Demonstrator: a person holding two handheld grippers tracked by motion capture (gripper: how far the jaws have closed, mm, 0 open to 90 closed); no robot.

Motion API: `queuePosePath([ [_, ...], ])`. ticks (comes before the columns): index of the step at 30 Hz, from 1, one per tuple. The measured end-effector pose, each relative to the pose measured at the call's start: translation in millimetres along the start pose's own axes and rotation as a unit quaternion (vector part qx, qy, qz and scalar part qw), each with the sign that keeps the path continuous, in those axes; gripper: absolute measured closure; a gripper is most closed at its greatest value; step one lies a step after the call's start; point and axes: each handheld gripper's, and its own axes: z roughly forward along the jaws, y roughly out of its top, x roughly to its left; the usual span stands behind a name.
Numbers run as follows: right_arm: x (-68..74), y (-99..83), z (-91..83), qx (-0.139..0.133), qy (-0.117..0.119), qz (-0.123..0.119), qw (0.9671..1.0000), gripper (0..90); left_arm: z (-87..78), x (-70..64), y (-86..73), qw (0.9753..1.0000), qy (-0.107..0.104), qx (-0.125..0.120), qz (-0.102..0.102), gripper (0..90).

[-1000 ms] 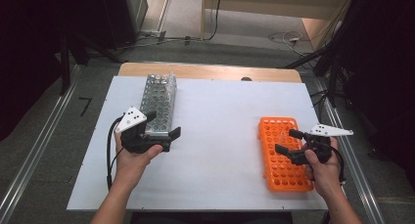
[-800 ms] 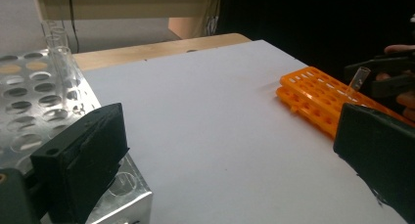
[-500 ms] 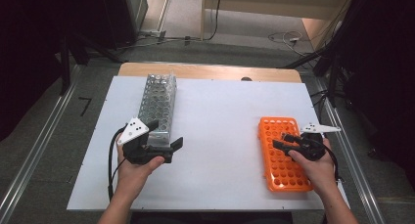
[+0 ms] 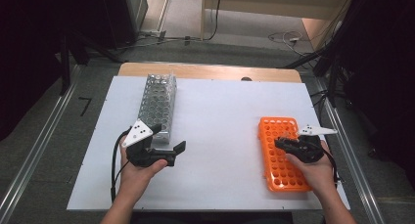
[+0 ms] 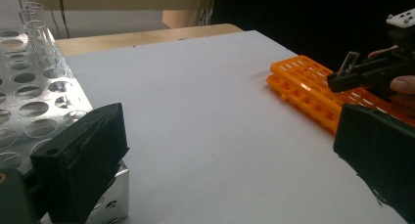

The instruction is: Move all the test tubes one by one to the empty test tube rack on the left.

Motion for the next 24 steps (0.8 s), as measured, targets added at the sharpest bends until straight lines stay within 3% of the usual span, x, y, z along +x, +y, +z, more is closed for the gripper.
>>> queuePosePath([
  [7,1.1,0.0,-3.3,-0.017,-0.002,0.005,0.9998,73.6,0.8,-1.5,1.0,1.0,-0.002,-0.002,-0.001,0.0],
  [17,2.9,7.2,-23.7,-0.058,-0.004,0.005,0.9983,73.7,-1.6,-4.6,4.5,0.9999,-0.004,-0.011,0.0,0.0],
  [24,15.4,15.4,-34.0,-0.076,0.009,-0.009,0.997,73.8,0.7,-11.9,6.2,0.9998,-0.012,-0.008,0.01,0.0],
])
